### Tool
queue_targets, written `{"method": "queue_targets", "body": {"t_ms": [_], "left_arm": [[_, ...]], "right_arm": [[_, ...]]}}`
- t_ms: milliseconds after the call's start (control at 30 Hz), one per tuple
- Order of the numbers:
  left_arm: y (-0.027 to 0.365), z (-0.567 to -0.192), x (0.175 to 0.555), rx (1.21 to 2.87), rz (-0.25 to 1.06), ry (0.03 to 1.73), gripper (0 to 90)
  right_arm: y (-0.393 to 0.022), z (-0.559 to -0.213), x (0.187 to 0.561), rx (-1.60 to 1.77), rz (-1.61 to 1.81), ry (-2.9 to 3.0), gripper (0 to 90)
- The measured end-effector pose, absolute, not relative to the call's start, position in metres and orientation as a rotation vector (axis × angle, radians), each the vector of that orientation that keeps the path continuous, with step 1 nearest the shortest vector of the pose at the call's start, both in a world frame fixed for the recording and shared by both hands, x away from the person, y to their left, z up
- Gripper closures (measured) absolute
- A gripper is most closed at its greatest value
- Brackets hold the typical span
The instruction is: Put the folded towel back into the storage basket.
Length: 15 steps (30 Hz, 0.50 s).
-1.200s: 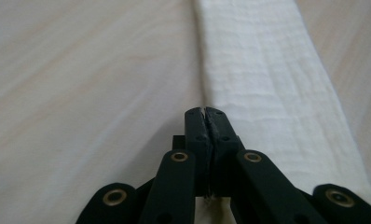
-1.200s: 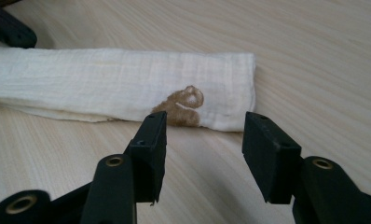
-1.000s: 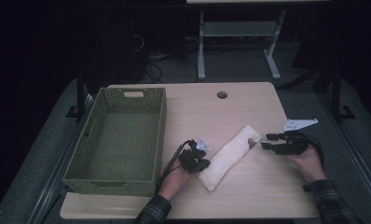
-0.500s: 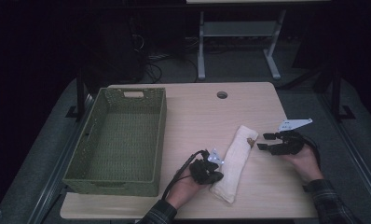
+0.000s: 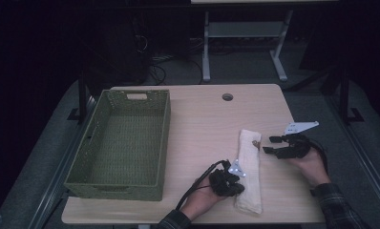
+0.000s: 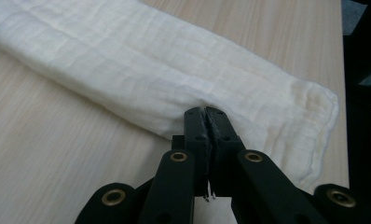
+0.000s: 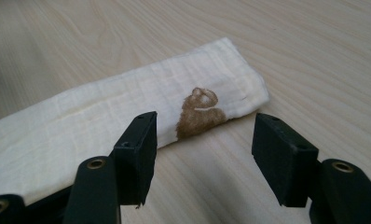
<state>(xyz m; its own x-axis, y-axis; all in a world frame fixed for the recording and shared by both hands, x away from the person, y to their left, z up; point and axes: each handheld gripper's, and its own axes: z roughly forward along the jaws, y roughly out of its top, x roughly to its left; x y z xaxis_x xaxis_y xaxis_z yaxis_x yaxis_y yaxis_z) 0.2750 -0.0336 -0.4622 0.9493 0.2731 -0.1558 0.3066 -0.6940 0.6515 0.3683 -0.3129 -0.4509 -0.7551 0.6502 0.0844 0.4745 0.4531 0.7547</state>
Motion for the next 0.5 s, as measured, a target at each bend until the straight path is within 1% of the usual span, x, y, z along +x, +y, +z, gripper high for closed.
{"method": "queue_targets", "body": {"t_ms": [233, 333, 400, 433, 467, 500], "left_arm": [[-0.051, -0.464, 0.269, 2.371, -0.069, 0.351, 86.6], [-0.051, -0.463, 0.268, 2.378, -0.063, 0.329, 84.4], [-0.049, -0.461, 0.270, 2.372, -0.060, 0.331, 80.5], [-0.047, -0.459, 0.272, 2.373, -0.051, 0.327, 75.6], [-0.046, -0.457, 0.273, 2.369, -0.043, 0.328, 75.6], [-0.044, -0.455, 0.276, 2.374, -0.037, 0.318, 71.3]], "right_arm": [[-0.312, -0.452, 0.369, 0.969, 1.178, 2.486, 39.6], [-0.312, -0.452, 0.369, 0.975, 1.169, 2.485, 39.4], [-0.313, -0.452, 0.369, 0.972, 1.172, 2.483, 39.3], [-0.314, -0.452, 0.369, 0.965, 1.172, 2.480, 39.3], [-0.314, -0.452, 0.369, 0.965, 1.172, 2.480, 39.3], [-0.314, -0.451, 0.369, 0.969, 1.174, 2.479, 39.3]]}}
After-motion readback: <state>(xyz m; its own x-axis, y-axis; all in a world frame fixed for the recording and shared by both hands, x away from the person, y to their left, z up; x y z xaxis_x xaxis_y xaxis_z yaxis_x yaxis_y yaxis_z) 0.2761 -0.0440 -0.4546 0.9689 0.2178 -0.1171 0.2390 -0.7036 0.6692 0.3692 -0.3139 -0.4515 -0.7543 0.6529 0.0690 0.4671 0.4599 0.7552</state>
